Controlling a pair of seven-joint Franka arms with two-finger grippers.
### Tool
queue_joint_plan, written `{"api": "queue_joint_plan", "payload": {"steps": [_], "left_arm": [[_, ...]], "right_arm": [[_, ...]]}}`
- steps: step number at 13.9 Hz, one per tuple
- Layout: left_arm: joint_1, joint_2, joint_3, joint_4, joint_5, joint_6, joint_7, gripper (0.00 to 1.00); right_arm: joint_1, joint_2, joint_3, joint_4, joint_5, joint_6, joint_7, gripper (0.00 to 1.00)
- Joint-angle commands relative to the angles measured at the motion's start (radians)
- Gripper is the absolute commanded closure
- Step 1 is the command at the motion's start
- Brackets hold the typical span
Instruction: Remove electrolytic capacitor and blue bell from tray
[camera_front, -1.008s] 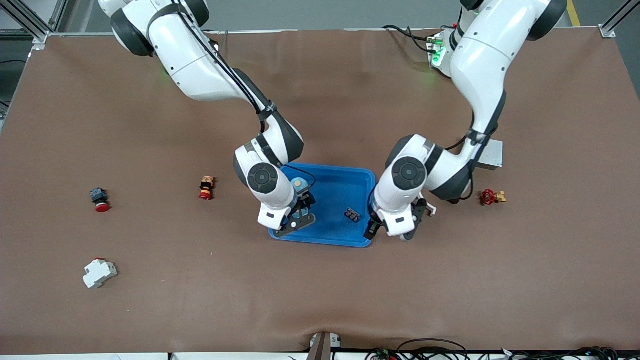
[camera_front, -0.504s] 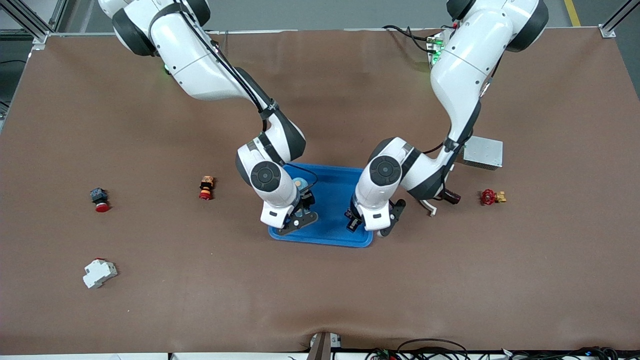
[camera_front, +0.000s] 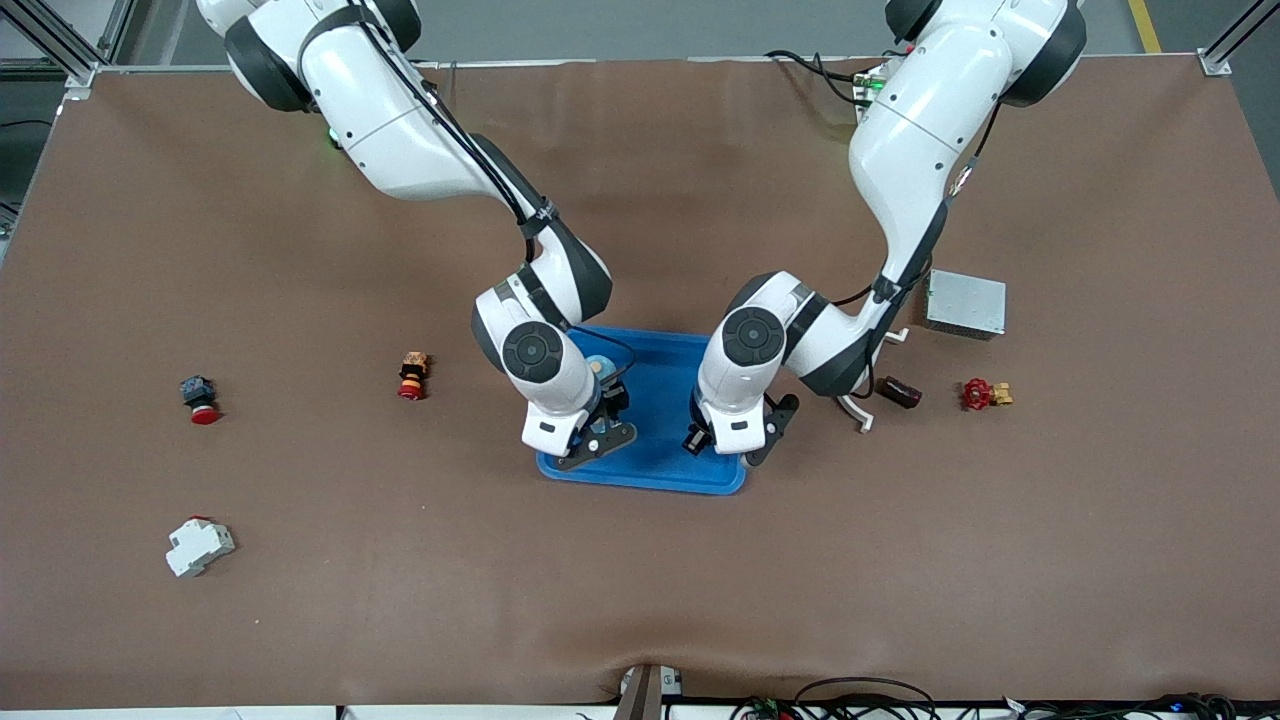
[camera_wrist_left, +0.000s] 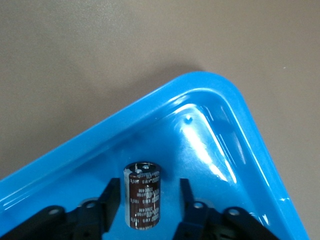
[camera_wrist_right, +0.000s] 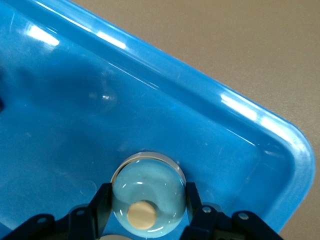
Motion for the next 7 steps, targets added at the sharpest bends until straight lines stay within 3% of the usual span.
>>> {"api": "queue_joint_plan", "payload": {"steps": [1,2,7], "left_arm": [[-0.005,0.008,0.008,0.017,0.012,-0.012,-0.003,0.95],[-0.007,0.005,0.008,0.021,0.012,-0.032,-0.003,1.00],[0.041,-0.081,0.006,0.028,0.018,-0.144,0.055,1.00]], "right_arm": [[0.015,0.019,-0.009,0.023,-0.008,-0.010,0.002,1.00],[0.015,0.014,-0.009,0.023,-0.008,-0.013,0.003,1.00],[0.004,-0.049,-0.011,0.055,-0.002,-0.177,0.005,1.00]]}}
